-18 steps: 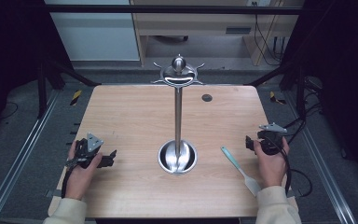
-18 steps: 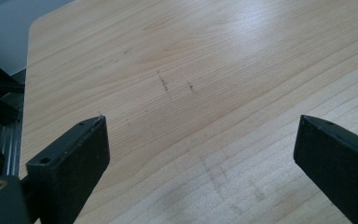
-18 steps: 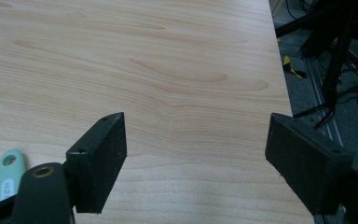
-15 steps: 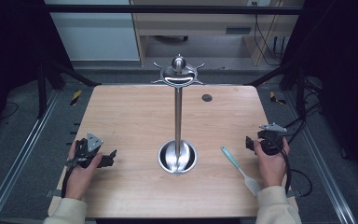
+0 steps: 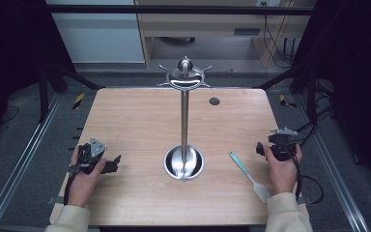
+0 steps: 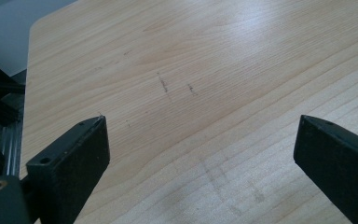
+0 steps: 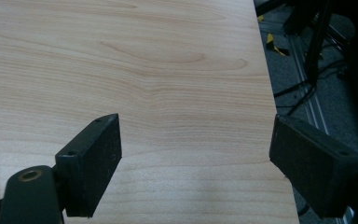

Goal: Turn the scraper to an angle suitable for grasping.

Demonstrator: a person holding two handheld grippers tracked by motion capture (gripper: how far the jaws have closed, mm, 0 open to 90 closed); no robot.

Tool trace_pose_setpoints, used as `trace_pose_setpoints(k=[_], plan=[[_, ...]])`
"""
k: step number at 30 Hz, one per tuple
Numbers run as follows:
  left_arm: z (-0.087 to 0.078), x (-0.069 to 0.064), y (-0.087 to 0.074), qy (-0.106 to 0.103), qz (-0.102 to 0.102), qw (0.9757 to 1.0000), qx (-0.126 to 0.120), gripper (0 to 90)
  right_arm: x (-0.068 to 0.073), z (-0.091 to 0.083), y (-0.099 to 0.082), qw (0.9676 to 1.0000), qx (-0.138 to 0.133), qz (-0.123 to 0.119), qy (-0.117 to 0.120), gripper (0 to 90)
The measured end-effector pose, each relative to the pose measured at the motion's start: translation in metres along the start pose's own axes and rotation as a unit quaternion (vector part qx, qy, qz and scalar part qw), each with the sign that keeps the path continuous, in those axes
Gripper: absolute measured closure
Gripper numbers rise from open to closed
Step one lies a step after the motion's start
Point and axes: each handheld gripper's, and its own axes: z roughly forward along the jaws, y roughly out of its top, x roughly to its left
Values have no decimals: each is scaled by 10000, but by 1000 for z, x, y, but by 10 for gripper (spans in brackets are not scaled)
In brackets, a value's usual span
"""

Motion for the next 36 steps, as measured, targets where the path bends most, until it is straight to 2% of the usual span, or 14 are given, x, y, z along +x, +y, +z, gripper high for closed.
trace_pose_setpoints(k=[4,7,9,10,11,13,14,15,18,19,20,22,29,36], plan=[[0,0,0,2,0,10000,-3,32,4,1,2,9999,-47,-54,71,237],[1,-1,0,4,9,10000,-3,33,11,1,4,9990,-103,-397,199,416],[1,-1,0,1,8,10000,-2,33,13,1,5,9985,-86,-462,270,459],[1,-1,0,1,14,10000,4,33,18,2,5,9980,-32,-516,359,520],[1,-1,0,-4,22,10000,13,33,27,4,6,9956,31,-730,588,622],[1,-1,0,2,23,10000,14,33,35,5,7,9926,134,-896,802,707],[1,-1,0,1,19,10000,10,33,35,5,7,9926,134,-896,802,707],[1,-1,0,-5,17,10000,11,33,42,5,7,9905,173,-1009,913,775],[1,-1,0,1,20,10000,12,34,49,5,7,9867,256,-1143,1126,833],[1,-1,0,1,20,10000,12,34,49,5,7,9867,256,-1143,1126,833],[1,-1,0,2,16,10000,4,34,52,6,6,9834,376,-1191,1318,872],[1,-1,0,-6,22,10000,16,34,56,7,4,9802,461,-1251,1465,899],[1,-1,0,-2,32,10000,16,34,67,12,0,9703,722,-1498,1759,900],[1,-1,0,-2,34,10000,11,34,72,13,-3,9661,811,-1591,1867,900]])
